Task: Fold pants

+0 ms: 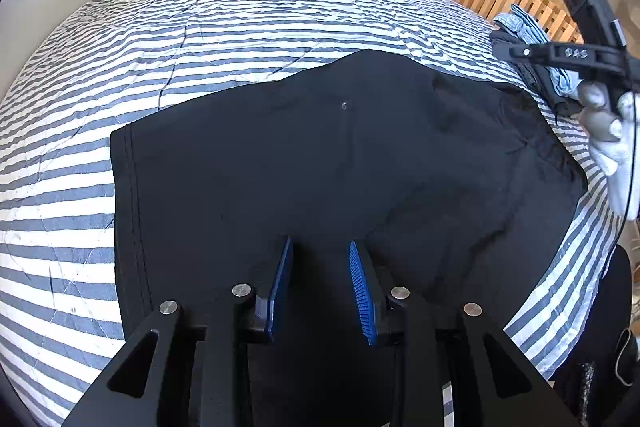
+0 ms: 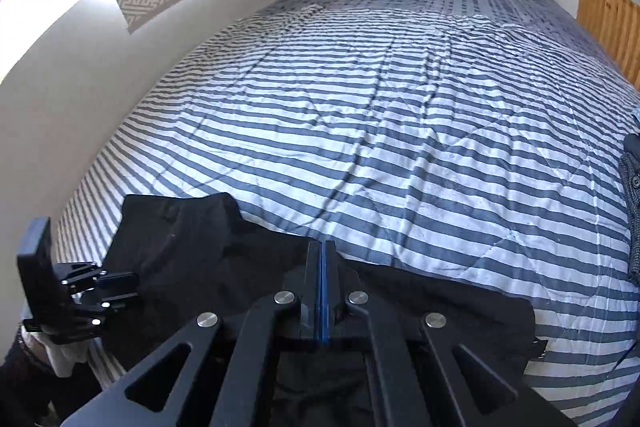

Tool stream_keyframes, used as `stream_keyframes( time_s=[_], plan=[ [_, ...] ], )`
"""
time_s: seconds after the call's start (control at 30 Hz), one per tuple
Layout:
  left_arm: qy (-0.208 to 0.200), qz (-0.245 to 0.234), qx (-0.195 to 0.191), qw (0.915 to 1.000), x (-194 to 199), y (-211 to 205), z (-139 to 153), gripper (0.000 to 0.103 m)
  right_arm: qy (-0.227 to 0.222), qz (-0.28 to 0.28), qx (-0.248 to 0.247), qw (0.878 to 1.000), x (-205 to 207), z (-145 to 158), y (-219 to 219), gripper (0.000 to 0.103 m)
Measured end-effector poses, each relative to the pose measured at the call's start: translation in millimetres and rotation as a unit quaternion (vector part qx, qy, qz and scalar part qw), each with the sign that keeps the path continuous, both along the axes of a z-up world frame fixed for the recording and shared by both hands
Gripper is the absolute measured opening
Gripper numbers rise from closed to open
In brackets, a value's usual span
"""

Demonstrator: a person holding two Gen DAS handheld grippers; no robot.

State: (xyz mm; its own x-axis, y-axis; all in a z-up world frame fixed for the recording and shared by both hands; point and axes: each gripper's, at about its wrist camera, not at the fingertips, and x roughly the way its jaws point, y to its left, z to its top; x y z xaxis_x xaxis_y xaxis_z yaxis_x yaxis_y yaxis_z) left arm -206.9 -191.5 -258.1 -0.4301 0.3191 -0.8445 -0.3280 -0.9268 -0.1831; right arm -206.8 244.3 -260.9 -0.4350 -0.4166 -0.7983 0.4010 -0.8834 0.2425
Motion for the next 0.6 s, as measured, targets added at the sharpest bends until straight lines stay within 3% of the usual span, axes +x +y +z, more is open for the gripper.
stream_keyframes(
  time_s=[0.13, 0.3, 0.47, 0.6],
  plan=[
    [0.000, 0.005, 0.004, 1.0000, 0.1, -3.4, 2.5, 0.033, -0.001, 0.093, 0.002, 0.996, 13.5, 5.3, -67.2, 0.000],
    [0.005, 0.021, -0.003, 0.9998, 4.3, -17.3, 5.5, 0.033, 0.016, 0.199, 0.069, 0.977, 29.9, -23.9, -161.3, 0.000],
    [0.000, 0.025, 0.006, 0.9997, 7.7, -32.4, 4.5, 0.033, 0.030, 0.219, 0.131, 0.966, 24.7, -49.7, -195.0, 0.001],
    [0.005, 0.016, 0.000, 0.9999, 10.7, -34.2, 5.9, 0.033, 0.027, 0.217, 0.145, 0.965, 18.5, -55.8, -195.1, 0.016]
  ],
)
